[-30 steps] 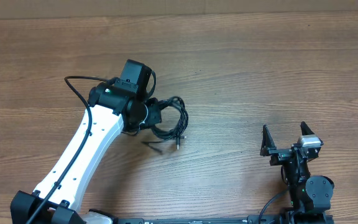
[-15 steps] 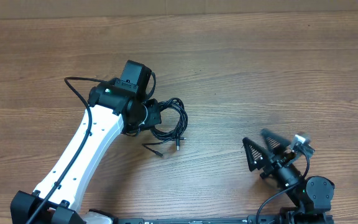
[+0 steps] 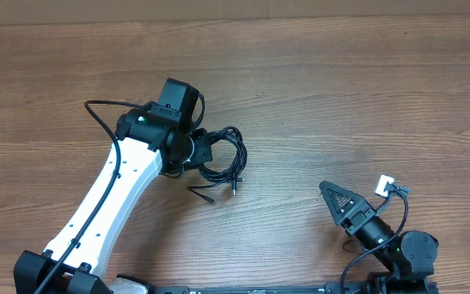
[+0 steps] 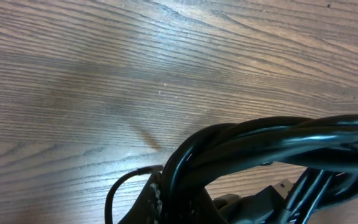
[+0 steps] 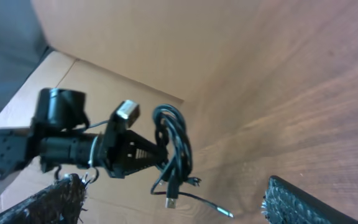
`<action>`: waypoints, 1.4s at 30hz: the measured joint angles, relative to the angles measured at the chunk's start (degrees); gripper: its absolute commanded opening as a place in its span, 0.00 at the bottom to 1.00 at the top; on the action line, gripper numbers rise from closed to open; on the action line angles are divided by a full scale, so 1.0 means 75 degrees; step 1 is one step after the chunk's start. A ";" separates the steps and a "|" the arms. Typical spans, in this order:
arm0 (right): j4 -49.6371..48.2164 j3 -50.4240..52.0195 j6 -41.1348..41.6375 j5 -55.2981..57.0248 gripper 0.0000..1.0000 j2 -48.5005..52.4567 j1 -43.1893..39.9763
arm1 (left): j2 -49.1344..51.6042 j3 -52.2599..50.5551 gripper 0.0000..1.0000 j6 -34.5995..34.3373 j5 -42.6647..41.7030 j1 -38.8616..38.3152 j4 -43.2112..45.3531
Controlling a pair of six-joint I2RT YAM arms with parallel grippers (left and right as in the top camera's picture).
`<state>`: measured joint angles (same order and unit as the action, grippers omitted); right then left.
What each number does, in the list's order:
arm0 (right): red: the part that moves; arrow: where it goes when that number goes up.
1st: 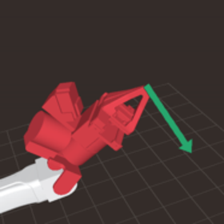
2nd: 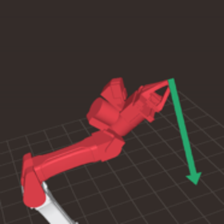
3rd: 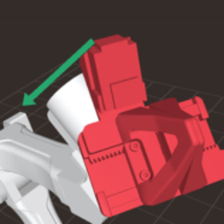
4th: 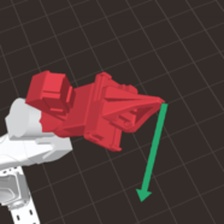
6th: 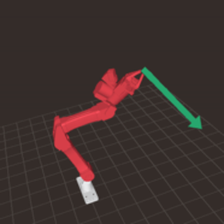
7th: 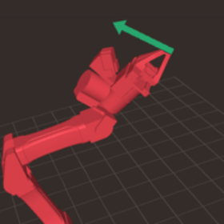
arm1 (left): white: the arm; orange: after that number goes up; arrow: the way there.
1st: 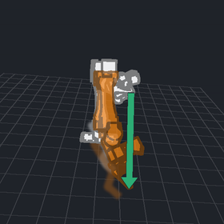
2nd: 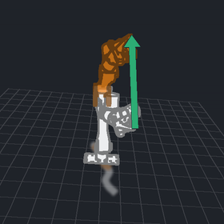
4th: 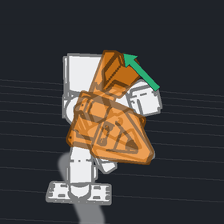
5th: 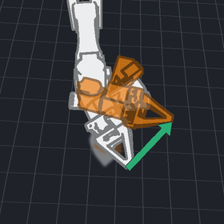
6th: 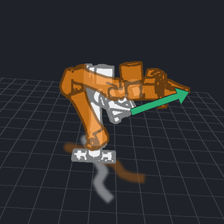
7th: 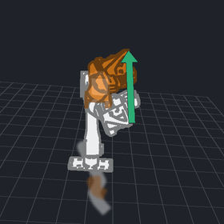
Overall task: Untangle cables
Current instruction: 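Move the right gripper toward the hanging cable under the left gripper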
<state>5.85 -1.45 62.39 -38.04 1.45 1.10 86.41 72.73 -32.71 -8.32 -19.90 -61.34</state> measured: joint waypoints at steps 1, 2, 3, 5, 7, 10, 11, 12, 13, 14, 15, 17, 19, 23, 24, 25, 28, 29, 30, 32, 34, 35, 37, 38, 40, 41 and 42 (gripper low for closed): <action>0.0134 -0.0079 -0.0006 0.0006 0.85 0.0114 0.0003 | 0.0000 0.0000 0.04 0.0000 0.0000 0.0000 0.0015; 0.0297 -0.0213 -0.0012 0.0009 0.80 0.0268 0.0000 | 0.0000 0.0000 0.04 0.0000 0.0000 0.0000 0.0032; 0.0478 -0.0411 -0.0035 0.0003 0.76 0.0487 0.0000 | 0.0000 0.0000 0.04 0.0003 0.0000 0.0000 0.0038; 0.0801 -0.0839 -0.0058 -0.0047 0.73 0.0909 0.0003 | 0.0000 0.0000 0.04 0.0026 0.0000 0.0000 0.0055; 0.1204 -0.1393 -0.0181 -0.0213 0.73 0.1542 0.0003 | 0.0000 0.0000 0.04 0.0067 0.0003 -0.0017 0.0125; 0.1501 -0.2110 -0.0431 -0.0653 0.73 0.2605 0.0064 | 0.0000 0.0000 0.04 0.0125 0.0000 -0.0166 0.0405; 0.1521 -0.2285 -0.0498 -0.0787 0.73 0.2932 0.0134 | 0.0000 0.0000 0.04 0.0146 0.0000 -0.0251 0.0530; 0.1524 -0.2463 -0.0571 -0.0924 0.73 0.3308 0.0268 | 0.0000 0.0000 0.04 0.0152 0.0009 -0.0376 0.0659; 0.1536 -0.2600 -0.0618 -0.1000 0.73 0.3637 0.0434 | 0.0000 0.0000 0.04 0.0154 0.0041 -0.0510 0.0766; 0.1530 -0.2707 -0.0656 -0.1055 0.73 0.3946 0.0629 | 0.0000 0.0000 0.04 0.0154 0.0096 -0.0664 0.0857; 0.1510 -0.2786 -0.0694 -0.1075 0.73 0.4275 0.0889 | 0.0000 0.0000 0.04 0.0149 0.0187 -0.0845 0.0944; 0.1422 -0.2836 -0.0723 -0.1052 0.73 0.4747 0.1364 | 0.0000 0.0000 0.04 0.0137 0.0414 -0.1163 0.1040; 0.1215 -0.2836 -0.0717 -0.0793 0.71 0.5228 0.1973 | 0.0000 0.0000 0.04 -0.0003 0.0714 -0.1480 0.1105; 0.0673 -0.2836 -0.0603 0.0207 0.60 0.5913 0.3136 | 0.0000 0.0000 0.04 -0.0318 0.1096 -0.1976 0.1131; 0.0571 -0.2836 -0.0519 0.0501 0.57 0.6033 0.3360 | 0.0000 0.0000 0.04 -0.0399 0.1148 -0.2060 0.1131; 0.0434 -0.2836 -0.0402 0.0766 0.57 0.6137 0.3552 | 0.0000 0.0000 0.04 -0.0510 0.1204 -0.2165 0.1128; 0.0082 -0.2836 -0.0058 0.1536 0.56 0.6438 0.4089 | 0.0000 0.0000 0.04 -0.0813 0.1297 -0.2416 0.1166; -0.0017 -0.2836 0.0041 0.1734 0.56 0.6522 0.4232 | 0.0000 0.0000 0.04 -0.0880 0.1323 -0.2480 0.1174; -0.0105 -0.2836 0.0169 0.1999 0.53 0.6639 0.4398 | 0.0000 0.0000 0.04 -0.0968 0.1346 -0.2556 0.1180; -0.0163 -0.2836 0.0315 0.2311 0.40 0.6779 0.4552 | 0.0000 0.0000 0.04 -0.1043 0.1355 -0.2608 0.1180; -0.0236 -0.2836 0.0624 0.2602 0.28 0.6939 0.4619 | 0.0000 0.0000 0.04 -0.1084 0.1381 -0.2637 0.1145; -0.0265 -0.2836 0.0656 0.2655 0.25 0.6965 0.4622 | 0.0000 0.0000 0.04 -0.1113 0.1408 -0.2637 0.1113; -0.0446 -0.2836 0.0804 0.2769 0.12 0.7018 0.4622 | 0.0000 0.0000 0.04 -0.1174 0.1437 -0.2637 0.1005; -0.0539 -0.2836 0.0816 0.2801 0.06 0.7023 0.4622 | 0.0000 0.0000 0.04 -0.1192 0.1472 -0.2637 0.0991; -0.0740 -0.2836 0.0918 0.2821 0.04 0.7044 0.4625 | 0.0000 0.0003 0.04 -0.1195 0.1542 -0.2634 0.0991; -0.0871 -0.2833 0.0962 0.2815 0.04 0.7055 0.4631 | 0.0000 0.0003 0.04 -0.1192 0.1577 -0.2626 0.1000; -0.1020 -0.2833 0.1003 0.2780 0.04 0.7064 0.4631 | 0.0000 0.0006 0.04 -0.1183 0.1612 -0.2617 0.1011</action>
<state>-1.80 -22.70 69.91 -17.19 54.43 35.83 86.41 72.77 -41.58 3.77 -39.53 -53.76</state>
